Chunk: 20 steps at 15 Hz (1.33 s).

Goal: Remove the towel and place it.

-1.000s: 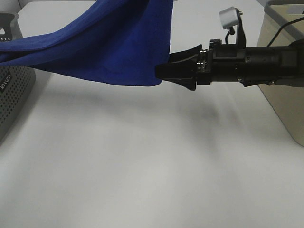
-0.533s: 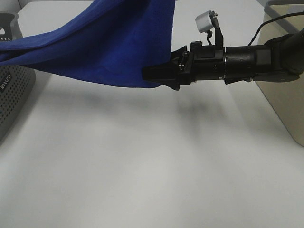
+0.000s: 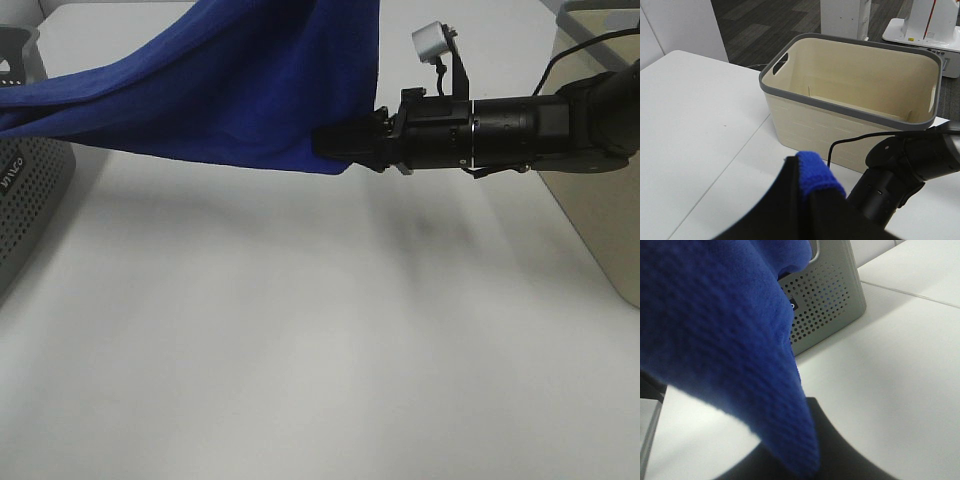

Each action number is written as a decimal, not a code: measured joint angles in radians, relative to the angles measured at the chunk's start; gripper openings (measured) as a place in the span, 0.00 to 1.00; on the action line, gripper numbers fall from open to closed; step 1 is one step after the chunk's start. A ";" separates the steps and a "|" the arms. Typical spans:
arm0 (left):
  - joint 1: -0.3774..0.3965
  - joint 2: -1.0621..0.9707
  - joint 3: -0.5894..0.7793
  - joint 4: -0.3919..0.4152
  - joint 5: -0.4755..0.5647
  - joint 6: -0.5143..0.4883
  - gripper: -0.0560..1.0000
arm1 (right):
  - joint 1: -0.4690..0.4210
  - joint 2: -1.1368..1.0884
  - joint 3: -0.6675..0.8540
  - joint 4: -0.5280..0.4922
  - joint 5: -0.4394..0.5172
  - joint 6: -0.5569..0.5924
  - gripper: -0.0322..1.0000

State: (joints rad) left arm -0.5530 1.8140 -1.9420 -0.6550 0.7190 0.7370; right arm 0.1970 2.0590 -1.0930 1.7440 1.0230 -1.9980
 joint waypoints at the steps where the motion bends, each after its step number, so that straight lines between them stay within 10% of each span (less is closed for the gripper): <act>1: 0.000 0.000 0.000 0.000 0.000 0.000 0.05 | 0.000 0.000 0.000 0.000 0.002 0.070 0.05; 6: 0.000 0.000 0.000 0.000 0.000 0.000 0.05 | 0.000 -0.055 0.000 -0.157 -0.006 0.339 0.05; 11: 0.000 0.000 0.000 -0.001 0.004 0.000 0.05 | 0.000 -0.251 0.000 -0.455 -0.182 0.481 0.05; 17: 0.000 0.000 0.000 0.001 0.089 -0.054 0.05 | 0.000 -0.479 -0.029 -0.906 -0.272 0.920 0.05; 20: 0.000 -0.037 0.000 0.136 0.094 -0.080 0.05 | 0.000 -0.586 -0.097 -1.118 -0.213 1.115 0.05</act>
State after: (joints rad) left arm -0.5530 1.7770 -1.9420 -0.5190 0.8130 0.6570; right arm 0.1970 1.4730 -1.1900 0.6260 0.8100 -0.8830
